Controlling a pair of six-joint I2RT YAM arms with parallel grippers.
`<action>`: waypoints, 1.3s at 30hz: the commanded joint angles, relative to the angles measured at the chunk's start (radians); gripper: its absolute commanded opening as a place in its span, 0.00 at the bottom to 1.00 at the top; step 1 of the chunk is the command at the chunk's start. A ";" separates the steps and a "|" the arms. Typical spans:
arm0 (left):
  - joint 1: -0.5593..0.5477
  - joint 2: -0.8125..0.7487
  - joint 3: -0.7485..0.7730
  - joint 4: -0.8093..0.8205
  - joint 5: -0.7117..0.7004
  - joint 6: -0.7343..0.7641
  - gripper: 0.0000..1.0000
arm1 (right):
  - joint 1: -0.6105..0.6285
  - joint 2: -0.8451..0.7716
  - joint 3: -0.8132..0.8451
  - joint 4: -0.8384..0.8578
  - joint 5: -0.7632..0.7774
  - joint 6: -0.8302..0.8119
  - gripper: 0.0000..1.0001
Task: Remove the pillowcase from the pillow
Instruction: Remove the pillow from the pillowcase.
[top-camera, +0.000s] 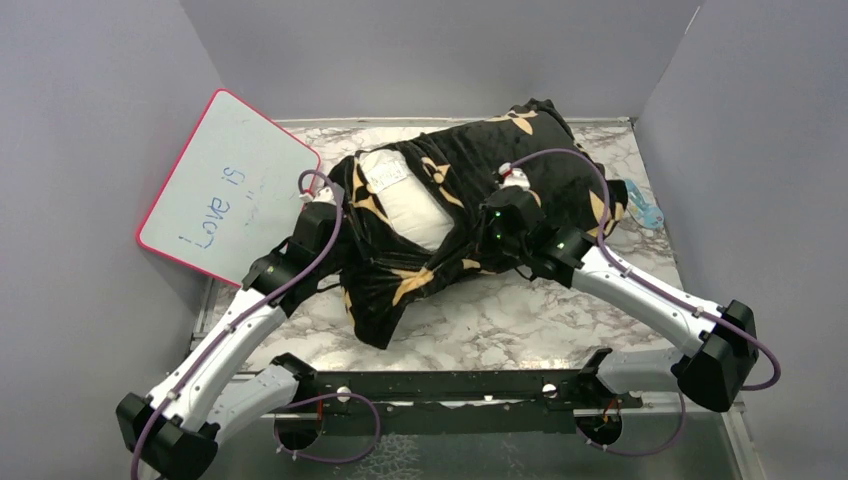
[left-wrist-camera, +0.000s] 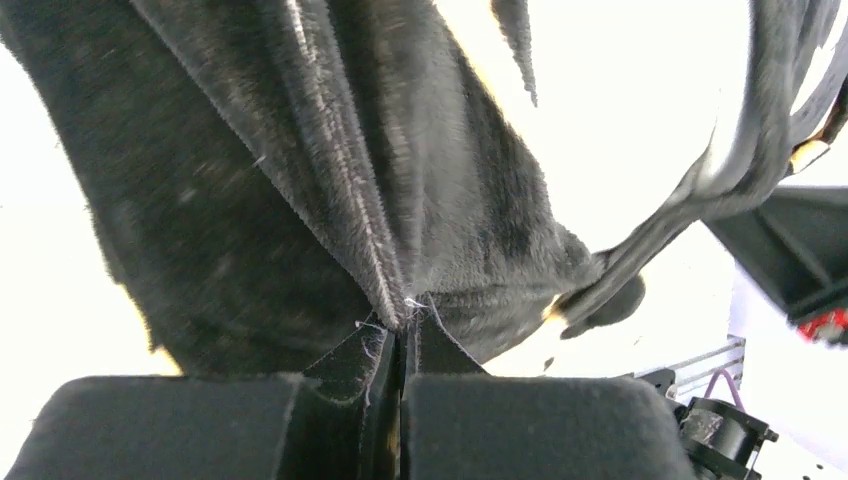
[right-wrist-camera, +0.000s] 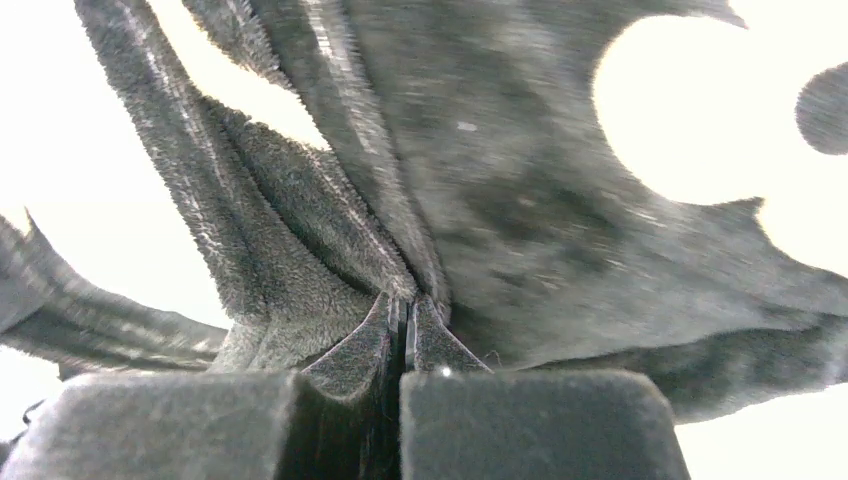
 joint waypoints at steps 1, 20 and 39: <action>0.003 -0.126 -0.062 -0.165 -0.168 -0.019 0.00 | -0.155 -0.079 -0.047 -0.086 0.041 -0.088 0.01; 0.003 -0.172 -0.189 -0.005 0.075 -0.027 0.00 | 0.029 0.184 0.295 -0.129 -0.374 -0.159 0.61; 0.003 -0.223 -0.099 -0.158 -0.075 -0.049 0.00 | -0.131 0.020 -0.046 -0.029 -0.216 -0.156 0.01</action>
